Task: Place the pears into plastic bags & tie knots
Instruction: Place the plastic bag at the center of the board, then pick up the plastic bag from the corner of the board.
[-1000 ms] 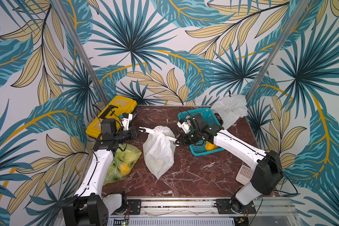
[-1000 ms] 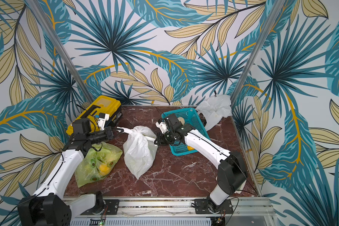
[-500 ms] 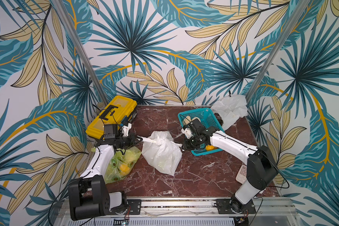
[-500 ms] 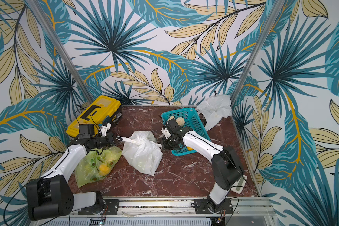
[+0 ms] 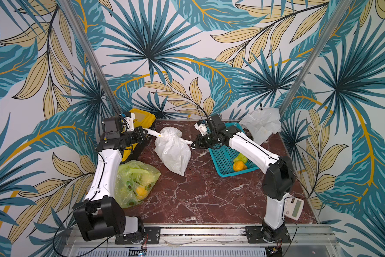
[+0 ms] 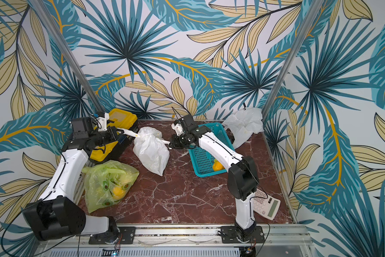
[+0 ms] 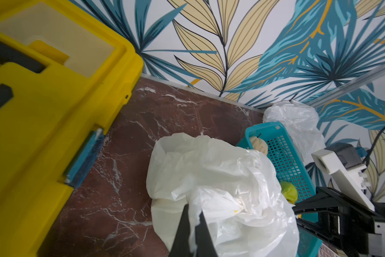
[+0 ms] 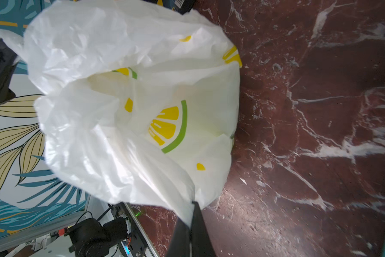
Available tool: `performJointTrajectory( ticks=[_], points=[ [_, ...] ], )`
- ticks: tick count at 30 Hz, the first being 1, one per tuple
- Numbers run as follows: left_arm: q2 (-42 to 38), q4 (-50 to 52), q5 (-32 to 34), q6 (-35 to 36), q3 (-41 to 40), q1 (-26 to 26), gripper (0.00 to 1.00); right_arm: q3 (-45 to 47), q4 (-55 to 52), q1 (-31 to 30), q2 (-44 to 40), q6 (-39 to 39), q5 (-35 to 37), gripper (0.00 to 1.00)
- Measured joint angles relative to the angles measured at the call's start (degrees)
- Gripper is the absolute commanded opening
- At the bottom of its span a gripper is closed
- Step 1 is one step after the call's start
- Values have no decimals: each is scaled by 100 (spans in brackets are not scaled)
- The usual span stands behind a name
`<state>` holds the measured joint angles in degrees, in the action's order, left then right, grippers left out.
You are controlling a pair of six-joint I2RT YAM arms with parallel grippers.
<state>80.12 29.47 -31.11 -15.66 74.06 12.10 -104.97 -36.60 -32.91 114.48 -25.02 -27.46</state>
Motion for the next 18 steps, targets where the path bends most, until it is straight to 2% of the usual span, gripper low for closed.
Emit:
performJointTrajectory(
  ticks=[2,4,6,7,8,13,16,18],
  points=[
    [68,13,249,-24,24,7,48,-81,-190,-4,162,7,11,48],
    [76,107,407,-11,105,-55,64,83,-435,125,44,72,197,64],
    [39,203,610,57,236,-181,80,293,-691,455,-302,238,595,69],
    [-13,249,785,103,293,-302,94,378,-833,743,-546,326,863,71],
    [-74,278,970,136,321,-439,100,411,-944,1003,-752,396,1113,71],
    [-466,474,2061,219,411,-1095,99,496,-1110,2966,-1659,444,2942,77],
    [-472,505,2131,109,590,-1272,99,501,-1088,3611,-1657,393,3908,83],
    [-413,485,1801,-122,678,-1231,99,474,-999,3816,-1493,363,4229,85]
  ],
)
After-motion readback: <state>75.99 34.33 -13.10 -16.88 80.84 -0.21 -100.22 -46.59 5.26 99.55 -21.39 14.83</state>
